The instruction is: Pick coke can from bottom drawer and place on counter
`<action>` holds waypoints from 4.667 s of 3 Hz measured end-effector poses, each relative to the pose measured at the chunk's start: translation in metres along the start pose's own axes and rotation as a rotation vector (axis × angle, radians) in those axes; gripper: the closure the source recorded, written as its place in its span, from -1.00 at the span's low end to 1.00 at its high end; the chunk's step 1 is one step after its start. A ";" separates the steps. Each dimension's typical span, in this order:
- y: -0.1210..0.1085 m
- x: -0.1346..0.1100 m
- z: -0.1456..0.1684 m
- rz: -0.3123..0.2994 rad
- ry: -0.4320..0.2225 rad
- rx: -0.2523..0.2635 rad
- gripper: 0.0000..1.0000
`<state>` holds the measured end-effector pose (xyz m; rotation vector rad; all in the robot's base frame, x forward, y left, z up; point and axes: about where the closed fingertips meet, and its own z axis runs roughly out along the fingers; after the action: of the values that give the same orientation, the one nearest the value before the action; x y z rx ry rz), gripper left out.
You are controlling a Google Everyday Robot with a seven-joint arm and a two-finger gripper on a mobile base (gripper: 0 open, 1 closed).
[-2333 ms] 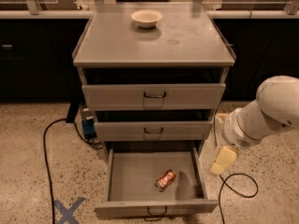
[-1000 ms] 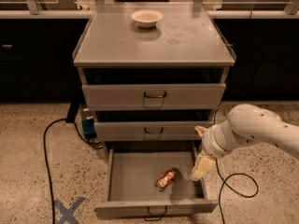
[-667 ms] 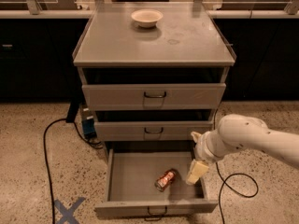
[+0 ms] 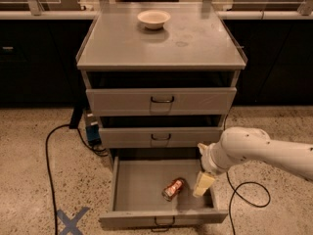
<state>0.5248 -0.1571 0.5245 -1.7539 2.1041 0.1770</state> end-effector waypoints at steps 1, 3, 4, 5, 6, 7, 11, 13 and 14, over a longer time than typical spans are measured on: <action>-0.004 0.005 0.016 -0.018 -0.037 -0.018 -1.00; -0.024 0.021 0.097 -0.083 -0.105 -0.096 -1.00; -0.031 0.036 0.141 -0.057 -0.092 -0.109 -1.00; -0.031 0.051 0.173 0.014 -0.072 -0.094 -1.00; -0.031 0.051 0.173 0.014 -0.072 -0.094 -1.00; -0.031 0.050 0.181 -0.009 -0.086 -0.103 -1.00; -0.028 0.032 0.294 -0.223 -0.046 -0.199 -1.00; -0.030 0.048 0.315 -0.185 0.003 -0.192 -1.00; -0.023 0.066 0.333 -0.144 -0.027 -0.228 -1.00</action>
Offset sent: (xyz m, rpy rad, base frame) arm 0.0482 0.0125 -0.0927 0.1457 0.0397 0.1987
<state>0.6104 -0.1083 0.1991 -2.0129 1.9944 0.4111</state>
